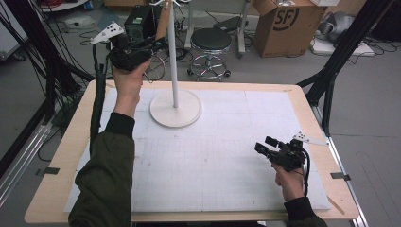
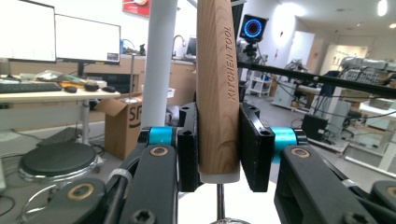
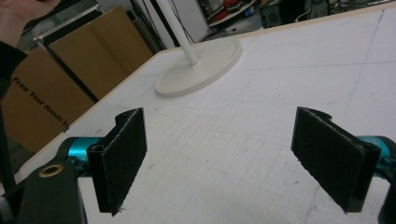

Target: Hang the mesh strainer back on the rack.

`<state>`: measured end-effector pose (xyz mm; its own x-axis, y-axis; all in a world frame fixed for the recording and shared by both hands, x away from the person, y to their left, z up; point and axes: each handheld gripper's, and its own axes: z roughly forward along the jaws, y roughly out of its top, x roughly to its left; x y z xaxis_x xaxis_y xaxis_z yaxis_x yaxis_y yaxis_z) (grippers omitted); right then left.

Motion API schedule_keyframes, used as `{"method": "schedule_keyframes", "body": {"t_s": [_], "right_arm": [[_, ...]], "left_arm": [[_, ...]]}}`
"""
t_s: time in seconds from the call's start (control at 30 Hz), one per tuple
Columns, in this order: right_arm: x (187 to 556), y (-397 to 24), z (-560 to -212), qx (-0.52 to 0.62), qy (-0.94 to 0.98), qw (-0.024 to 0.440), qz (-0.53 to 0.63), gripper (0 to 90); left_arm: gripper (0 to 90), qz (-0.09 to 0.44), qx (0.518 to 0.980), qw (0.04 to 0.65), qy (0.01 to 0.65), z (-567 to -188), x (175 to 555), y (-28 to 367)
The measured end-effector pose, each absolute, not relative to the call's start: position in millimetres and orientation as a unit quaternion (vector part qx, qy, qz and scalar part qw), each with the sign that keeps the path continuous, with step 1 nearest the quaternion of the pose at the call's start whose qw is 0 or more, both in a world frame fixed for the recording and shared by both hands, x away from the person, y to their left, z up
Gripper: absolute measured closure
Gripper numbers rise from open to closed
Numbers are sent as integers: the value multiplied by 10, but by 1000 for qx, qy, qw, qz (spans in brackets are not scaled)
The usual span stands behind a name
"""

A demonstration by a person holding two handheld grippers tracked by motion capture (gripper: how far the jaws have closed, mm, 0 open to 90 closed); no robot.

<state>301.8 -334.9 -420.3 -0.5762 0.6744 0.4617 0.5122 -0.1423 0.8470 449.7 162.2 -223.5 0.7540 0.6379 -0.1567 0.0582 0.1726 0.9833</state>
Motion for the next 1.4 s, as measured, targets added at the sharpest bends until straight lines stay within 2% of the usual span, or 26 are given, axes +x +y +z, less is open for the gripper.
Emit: {"method": "schedule_keyframes", "body": {"t_s": [0.53,0.93,1.0,1.13,1.23,1.4], "right_arm": [[3020,-3362,-4206,454,651,70,605,175],[3006,-3373,-4199,456,647,69,608,175],[3007,-3382,-4198,454,646,72,609,175],[3007,-3397,-4197,455,644,73,611,175],[2995,-3393,-4189,454,644,72,611,175],[2991,-3376,-4186,450,646,76,612,175]], "left_arm": [[709,207,594,720,292,-2334,4579,1578],[693,234,593,707,306,-2397,4650,1497],[675,243,588,707,310,-2398,4657,1485],[582,228,573,721,316,-2395,4680,1513],[464,229,579,714,320,-2394,4671,1531],[440,234,566,725,315,-2425,4557,1613]]}}
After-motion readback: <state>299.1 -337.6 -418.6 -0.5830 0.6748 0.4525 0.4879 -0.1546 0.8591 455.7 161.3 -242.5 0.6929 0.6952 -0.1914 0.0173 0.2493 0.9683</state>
